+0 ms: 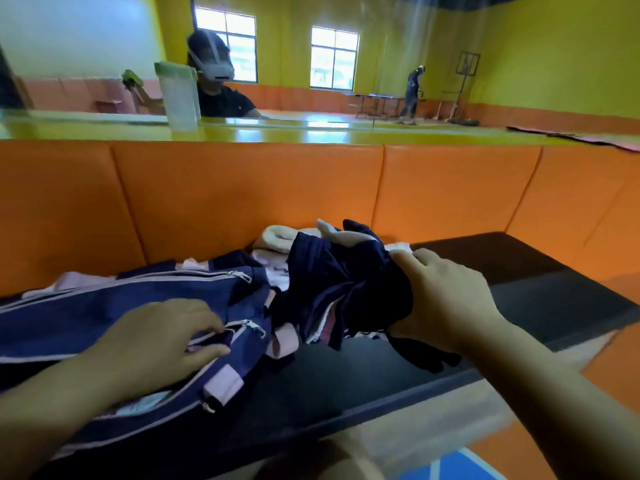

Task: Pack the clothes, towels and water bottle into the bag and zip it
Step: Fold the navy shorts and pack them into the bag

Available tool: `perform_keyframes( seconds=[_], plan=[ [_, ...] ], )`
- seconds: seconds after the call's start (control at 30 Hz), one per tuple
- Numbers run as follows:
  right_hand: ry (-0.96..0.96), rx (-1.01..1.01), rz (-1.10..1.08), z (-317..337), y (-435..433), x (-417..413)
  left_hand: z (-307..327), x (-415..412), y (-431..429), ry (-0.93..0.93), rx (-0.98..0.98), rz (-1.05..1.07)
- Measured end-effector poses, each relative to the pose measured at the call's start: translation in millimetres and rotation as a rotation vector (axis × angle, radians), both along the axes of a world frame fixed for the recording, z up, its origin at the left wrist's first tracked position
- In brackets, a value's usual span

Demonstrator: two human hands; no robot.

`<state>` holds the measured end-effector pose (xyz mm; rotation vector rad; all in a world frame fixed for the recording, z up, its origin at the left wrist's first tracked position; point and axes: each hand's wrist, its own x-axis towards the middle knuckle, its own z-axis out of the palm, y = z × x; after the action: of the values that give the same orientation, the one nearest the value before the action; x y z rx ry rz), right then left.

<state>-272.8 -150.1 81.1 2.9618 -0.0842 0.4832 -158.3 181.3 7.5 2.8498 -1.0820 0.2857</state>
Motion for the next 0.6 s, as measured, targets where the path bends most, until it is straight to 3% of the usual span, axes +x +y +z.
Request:
perform_keyframes(
  seconds=[0.17, 0.37, 0.6],
  plan=[
    [-0.139, 0.134, 0.148, 11, 55, 6, 10, -27, 66, -0.036, 0.03, 0.092],
    [-0.134, 0.24, 0.292, 8, 112, 21, -5, -27, 126, -0.149, 0.345, 0.106],
    [-0.094, 0.133, 0.346, -4, 146, 31, -4, -7, 154, -0.184, 0.449, 0.307]
  ],
)
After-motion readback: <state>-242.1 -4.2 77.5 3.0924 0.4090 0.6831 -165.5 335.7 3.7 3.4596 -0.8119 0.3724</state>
